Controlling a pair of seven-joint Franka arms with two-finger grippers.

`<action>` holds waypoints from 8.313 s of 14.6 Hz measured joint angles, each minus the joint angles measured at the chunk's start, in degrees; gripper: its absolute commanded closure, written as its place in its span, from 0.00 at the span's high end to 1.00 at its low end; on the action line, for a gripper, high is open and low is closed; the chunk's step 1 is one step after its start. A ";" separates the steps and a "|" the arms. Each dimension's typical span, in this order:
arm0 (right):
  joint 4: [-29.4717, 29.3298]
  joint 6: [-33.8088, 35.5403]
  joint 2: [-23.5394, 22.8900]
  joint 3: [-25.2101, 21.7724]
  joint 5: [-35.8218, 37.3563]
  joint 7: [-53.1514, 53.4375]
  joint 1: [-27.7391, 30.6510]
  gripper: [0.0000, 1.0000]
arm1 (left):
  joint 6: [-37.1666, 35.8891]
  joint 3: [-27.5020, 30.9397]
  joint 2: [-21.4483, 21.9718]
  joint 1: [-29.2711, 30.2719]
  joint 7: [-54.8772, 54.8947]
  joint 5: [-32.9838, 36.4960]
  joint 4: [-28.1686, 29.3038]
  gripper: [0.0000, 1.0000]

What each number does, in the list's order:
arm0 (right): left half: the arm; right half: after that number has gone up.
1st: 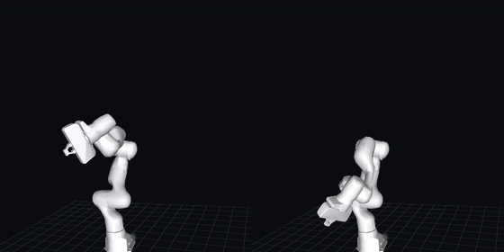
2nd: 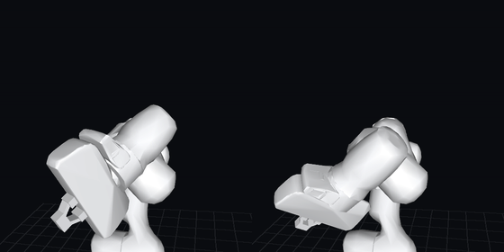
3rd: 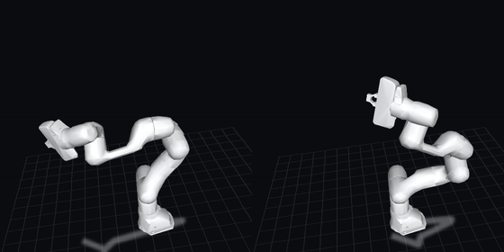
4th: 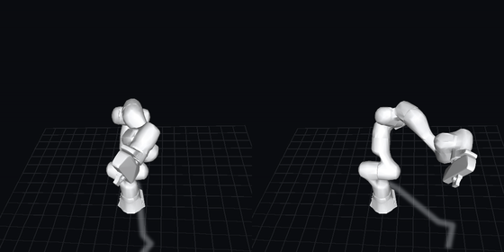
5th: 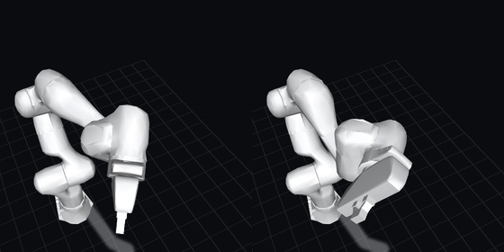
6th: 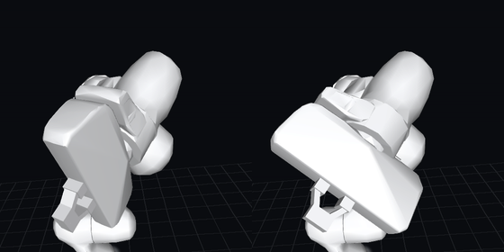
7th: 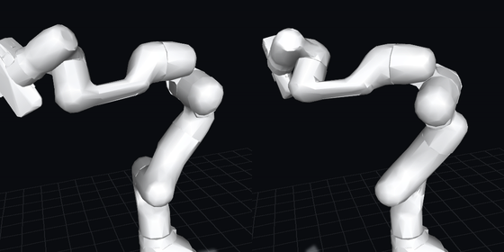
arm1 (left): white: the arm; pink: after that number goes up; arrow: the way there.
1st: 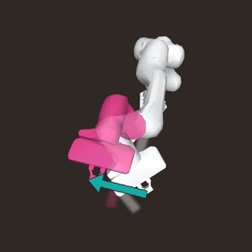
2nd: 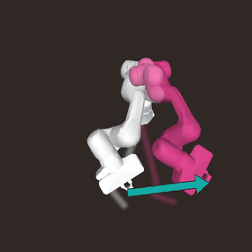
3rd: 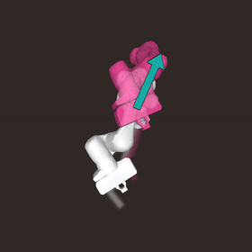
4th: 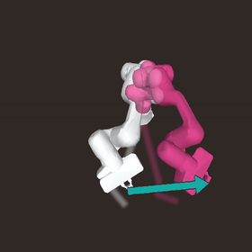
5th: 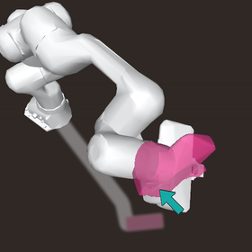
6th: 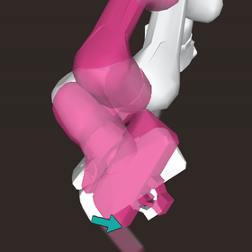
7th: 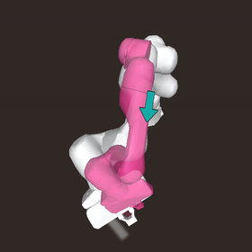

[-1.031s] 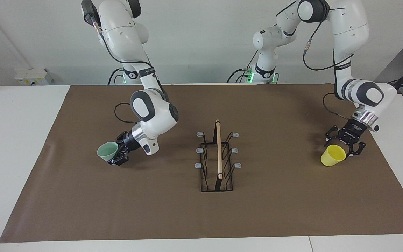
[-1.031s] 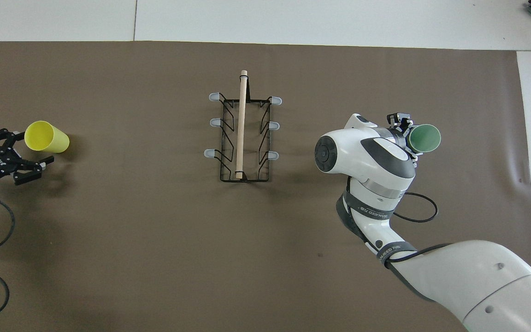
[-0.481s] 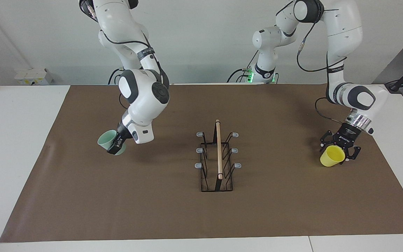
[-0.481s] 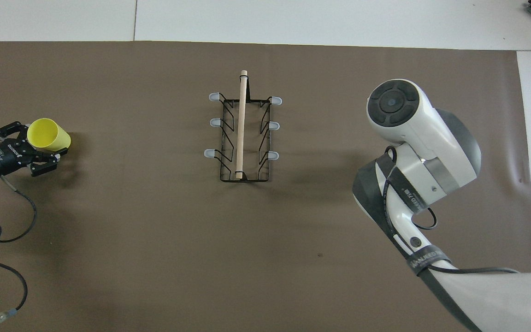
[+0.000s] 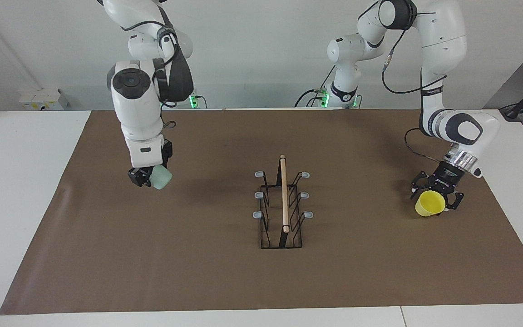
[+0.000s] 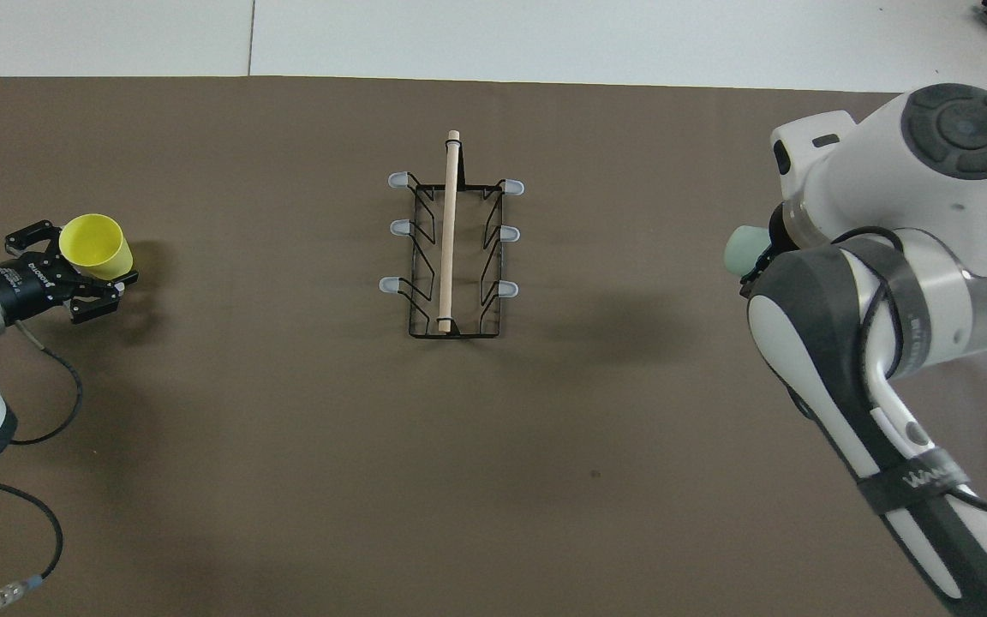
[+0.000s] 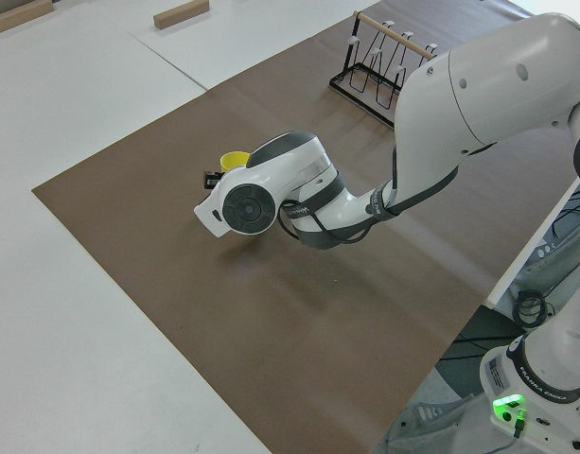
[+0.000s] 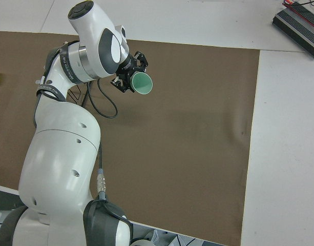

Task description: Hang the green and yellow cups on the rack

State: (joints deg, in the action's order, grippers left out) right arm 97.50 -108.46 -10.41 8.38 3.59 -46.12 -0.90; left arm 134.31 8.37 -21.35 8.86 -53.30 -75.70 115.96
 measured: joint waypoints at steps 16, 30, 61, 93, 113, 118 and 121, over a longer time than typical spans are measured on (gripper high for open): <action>16.94 -28.72 8.63 0.41 -77.00 -32.57 -1.18 0.00 | 3.13 0.14 1.30 -2.01 5.77 1.03 -4.74 0.00; 23.48 -37.11 5.85 0.78 -143.88 -86.63 -15.78 0.00 | 10.68 0.14 12.92 -11.86 4.67 24.93 -6.26 0.00; 25.56 -34.87 0.66 0.71 -144.18 -100.94 -19.14 0.00 | -2.65 -0.33 19.06 -50.84 -62.33 129.06 0.91 0.00; 24.95 -52.67 10.48 0.10 -100.34 -103.13 -4.85 1.00 | -10.75 0.51 14.49 -57.13 -70.03 143.92 -1.42 1.00; 18.69 -26.62 10.41 0.33 -10.71 -44.62 11.24 1.00 | 16.27 0.68 16.69 -25.63 -4.05 131.14 0.73 1.00; 16.46 -22.10 10.43 0.36 1.14 -17.17 6.84 1.00 | 15.91 0.52 16.00 -24.90 8.99 118.30 -1.49 1.00; 15.87 -20.41 10.86 0.42 3.04 -2.95 4.55 1.00 | 13.05 0.49 15.87 -24.88 16.97 111.13 -3.48 1.00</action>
State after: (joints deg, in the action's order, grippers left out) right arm 113.38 -128.87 0.45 8.80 6.63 -49.07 3.65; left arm 147.36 8.86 -5.48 -16.02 -36.32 35.43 112.47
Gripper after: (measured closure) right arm 0.000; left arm 0.000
